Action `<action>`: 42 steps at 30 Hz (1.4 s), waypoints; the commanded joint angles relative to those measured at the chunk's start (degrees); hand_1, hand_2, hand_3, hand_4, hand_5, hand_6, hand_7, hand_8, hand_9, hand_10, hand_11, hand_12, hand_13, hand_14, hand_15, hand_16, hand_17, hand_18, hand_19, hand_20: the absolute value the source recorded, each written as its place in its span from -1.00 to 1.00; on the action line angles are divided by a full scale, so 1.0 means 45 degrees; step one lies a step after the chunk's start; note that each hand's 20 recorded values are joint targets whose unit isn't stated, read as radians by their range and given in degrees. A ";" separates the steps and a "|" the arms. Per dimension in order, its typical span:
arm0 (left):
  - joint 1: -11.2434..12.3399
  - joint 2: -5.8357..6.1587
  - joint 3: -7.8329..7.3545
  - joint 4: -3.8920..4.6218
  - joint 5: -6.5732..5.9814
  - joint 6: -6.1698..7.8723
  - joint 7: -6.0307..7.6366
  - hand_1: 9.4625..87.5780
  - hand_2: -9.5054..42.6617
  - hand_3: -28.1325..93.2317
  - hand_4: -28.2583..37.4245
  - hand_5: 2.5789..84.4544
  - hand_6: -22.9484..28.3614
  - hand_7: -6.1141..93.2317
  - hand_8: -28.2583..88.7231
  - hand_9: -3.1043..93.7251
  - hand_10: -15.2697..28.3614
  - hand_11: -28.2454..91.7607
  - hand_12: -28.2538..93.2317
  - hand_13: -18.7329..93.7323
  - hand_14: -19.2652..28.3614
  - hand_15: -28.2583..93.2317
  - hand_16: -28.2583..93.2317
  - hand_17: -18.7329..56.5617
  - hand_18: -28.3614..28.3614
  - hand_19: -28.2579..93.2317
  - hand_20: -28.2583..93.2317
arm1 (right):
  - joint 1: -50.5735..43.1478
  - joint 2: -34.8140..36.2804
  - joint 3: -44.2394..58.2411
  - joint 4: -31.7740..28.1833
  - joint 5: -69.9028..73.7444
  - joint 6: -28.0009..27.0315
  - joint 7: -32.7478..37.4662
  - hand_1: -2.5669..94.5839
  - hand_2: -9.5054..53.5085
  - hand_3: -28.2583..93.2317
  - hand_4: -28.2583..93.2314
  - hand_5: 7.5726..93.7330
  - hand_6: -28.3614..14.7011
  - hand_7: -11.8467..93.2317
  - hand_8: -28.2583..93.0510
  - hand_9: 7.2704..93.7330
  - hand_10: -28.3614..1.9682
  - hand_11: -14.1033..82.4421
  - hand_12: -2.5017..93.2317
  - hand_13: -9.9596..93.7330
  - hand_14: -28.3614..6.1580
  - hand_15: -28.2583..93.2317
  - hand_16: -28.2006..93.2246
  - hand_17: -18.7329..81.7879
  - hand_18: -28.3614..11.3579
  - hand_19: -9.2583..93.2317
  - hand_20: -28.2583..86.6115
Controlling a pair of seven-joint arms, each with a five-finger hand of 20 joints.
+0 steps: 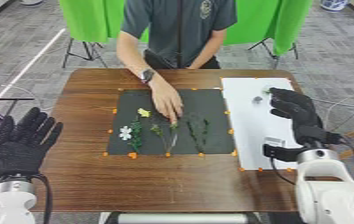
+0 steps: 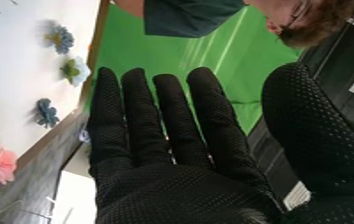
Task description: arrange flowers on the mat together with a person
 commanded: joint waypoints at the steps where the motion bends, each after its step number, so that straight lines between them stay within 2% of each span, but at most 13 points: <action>1: 0.0010 -0.0032 0.0048 0.0096 -0.0080 -0.0026 -0.0204 -0.47 -0.29 0.69 -0.97 0.33 0.23 -0.40 -0.65 0.19 0.45 -0.07 -0.20 0.10 0.57 0.32 -0.48 -0.50 0.66 0.14 -0.07 | 0.0025 0.0138 0.0011 0.0008 -0.0240 0.0218 -0.0177 -0.34 -0.50 0.81 -0.93 -0.13 -0.10 -0.48 -0.73 -0.23 -0.30 -0.45 -0.71 -0.21 -0.34 -0.02 -0.38 -0.36 -0.49 0.22 -0.33; 6: 0.0154 -0.0062 -0.0030 0.0009 -0.0044 -0.0070 -0.0079 -0.47 -0.29 0.69 -0.97 0.33 0.23 -0.40 -0.65 0.19 0.44 -0.07 -0.20 0.10 0.58 0.32 -0.48 -0.50 0.66 0.14 -0.07 | -0.0084 0.0137 0.0208 -0.0059 -0.0339 0.0097 -0.0308 -0.34 -0.50 0.81 -0.94 -0.13 -0.09 -0.48 -0.74 -0.23 -0.30 -0.45 -0.71 -0.21 -0.33 -0.02 -0.38 -0.36 -0.49 0.22 -0.34; 10: 0.0104 -0.0087 0.0056 0.0024 -0.0066 -0.0104 -0.0008 -0.47 -0.29 0.69 -0.97 0.34 0.23 -0.40 -0.65 0.19 0.44 -0.07 -0.20 0.10 0.58 0.32 -0.48 -0.50 0.66 0.14 -0.07 | 0.0042 0.0417 0.0308 0.0122 -0.1149 0.0083 -0.0430 -0.33 -0.52 0.81 -0.93 -0.13 -0.08 -0.48 -0.73 -0.23 -0.29 -0.45 -0.71 -0.21 -0.32 -0.02 -0.38 -0.36 -0.49 0.22 -0.34; 14: 0.0107 -0.0100 0.0034 0.0024 -0.0036 -0.0148 0.0003 -0.47 -0.28 0.69 -0.97 0.34 0.23 -0.40 -0.65 0.19 0.44 -0.07 -0.20 0.10 0.58 0.32 -0.48 -0.50 0.66 0.14 -0.07 | -0.0101 0.0466 0.1160 0.0013 -0.2270 -0.1321 -0.0349 -0.33 -0.56 0.81 -0.94 -0.13 -0.07 -0.48 -0.74 -0.27 -0.25 -0.47 -0.71 -0.24 -0.33 -0.04 -0.39 -0.37 -0.48 0.20 -0.35; 19: 0.0114 -0.0107 -0.0012 0.0051 -0.0086 -0.0147 0.0032 -0.47 -0.28 0.69 -0.97 0.33 0.23 -0.40 -0.65 0.19 0.44 -0.07 -0.20 0.10 0.58 0.32 -0.48 -0.50 0.66 0.14 -0.07 | -0.0734 0.0351 0.2123 -0.0278 -0.3024 -0.1469 -0.0791 -0.33 -0.59 0.80 -0.94 -0.14 -0.04 -0.48 -0.73 -0.31 -0.25 -0.48 -0.70 -0.27 -0.33 -0.07 -0.38 -0.39 -0.47 0.17 -0.35; 24: 0.0278 -0.0085 -0.0072 -0.0009 -0.0173 -0.0113 0.0173 -0.48 -0.29 0.69 -0.97 0.33 0.23 -0.40 -0.65 0.19 0.44 -0.07 -0.20 0.10 0.58 0.32 -0.48 -0.50 0.66 0.14 -0.07 | -0.0915 0.0340 0.2437 -0.0274 -0.3151 -0.1500 -0.0747 -0.34 -0.61 0.80 -0.93 -0.14 -0.03 -0.48 -0.73 -0.31 -0.26 -0.49 -0.70 -0.27 -0.33 -0.07 -0.37 -0.39 -0.47 0.17 -0.35; 26: 0.0149 -0.0076 -0.0063 0.0046 -0.0144 -0.0138 0.0090 -0.48 -0.29 0.69 -0.97 0.34 0.23 -0.40 -0.65 0.19 0.44 -0.07 -0.20 0.10 0.58 0.32 -0.48 -0.50 0.66 0.14 -0.07 | -0.0947 0.0375 0.2505 -0.0273 -0.3323 -0.1565 -0.0681 -0.34 -0.61 0.80 -0.93 -0.14 -0.03 -0.48 -0.73 -0.31 -0.25 -0.49 -0.70 -0.27 -0.34 -0.08 -0.37 -0.39 -0.47 0.17 -0.35; 29: 0.0204 -0.0098 -0.0096 0.0008 -0.0158 -0.0109 0.0118 -0.47 -0.28 0.69 -0.97 0.34 0.23 -0.41 -0.65 0.19 0.44 -0.07 -0.20 0.10 0.58 0.32 -0.48 -0.50 0.66 0.14 -0.07 | -0.0856 0.0431 0.2595 -0.0189 -0.3960 -0.1944 -0.0451 -0.33 -0.62 0.80 -0.93 -0.14 -0.03 -0.48 -0.73 -0.31 -0.24 -0.49 -0.70 -0.27 -0.34 -0.08 -0.36 -0.39 -0.47 0.17 -0.35; 37: 0.0129 -0.0038 -0.0040 0.0053 -0.0196 -0.0207 0.0107 -0.47 -0.28 0.69 -0.97 0.34 0.23 -0.40 -0.65 0.19 0.44 -0.07 -0.20 0.10 0.58 0.32 -0.48 -0.50 0.66 0.14 -0.07 | 0.0107 0.0968 0.2651 0.0797 -0.7951 -0.4074 0.0085 -0.31 -0.74 0.77 -0.92 -0.21 0.00 -0.50 -0.72 -0.40 -0.23 -0.53 -0.69 -0.33 -0.36 -0.11 -0.36 -0.42 -0.48 0.17 -0.35; 38: 0.0101 -0.0054 -0.0019 0.0062 -0.0149 -0.0199 0.0065 -0.47 -0.28 0.69 -0.97 0.34 0.23 -0.40 -0.65 0.19 0.44 -0.07 -0.20 0.10 0.58 0.32 -0.48 -0.50 0.66 0.14 -0.07 | 0.0495 0.1281 0.2206 0.1079 -0.8543 -0.4153 0.0642 -0.31 -0.76 0.78 -0.92 -0.22 0.01 -0.50 -0.72 -0.41 -0.23 -0.54 -0.69 -0.34 -0.36 -0.11 -0.36 -0.43 -0.48 0.17 -0.34; 40: 0.0151 -0.0084 -0.0027 0.0030 -0.0135 -0.0191 0.0032 -0.47 -0.28 0.69 -0.98 0.33 0.23 -0.40 -0.65 0.19 0.44 -0.07 -0.20 0.10 0.58 0.32 -0.48 -0.50 0.66 0.14 -0.07 | 0.0741 0.1383 0.2200 0.1473 -0.9496 -0.4457 0.0669 -0.31 -0.79 0.78 -0.92 -0.23 0.01 -0.50 -0.72 -0.43 -0.23 -0.54 -0.68 -0.37 -0.35 -0.12 -0.36 -0.45 -0.48 0.18 -0.34; 42: 0.0173 -0.0071 -0.0021 0.0013 -0.0166 -0.0181 0.0136 -0.47 -0.28 0.69 -0.98 0.34 0.23 -0.40 -0.65 0.19 0.44 -0.07 -0.20 0.10 0.58 0.32 -0.48 -0.50 0.66 0.14 -0.07 | 0.1085 0.1468 0.2144 0.1888 -1.0281 -0.4732 0.0793 -0.31 -0.81 0.78 -0.93 -0.24 0.02 -0.50 -0.72 -0.44 -0.23 -0.55 -0.68 -0.37 -0.35 -0.12 -0.35 -0.45 -0.48 0.18 -0.35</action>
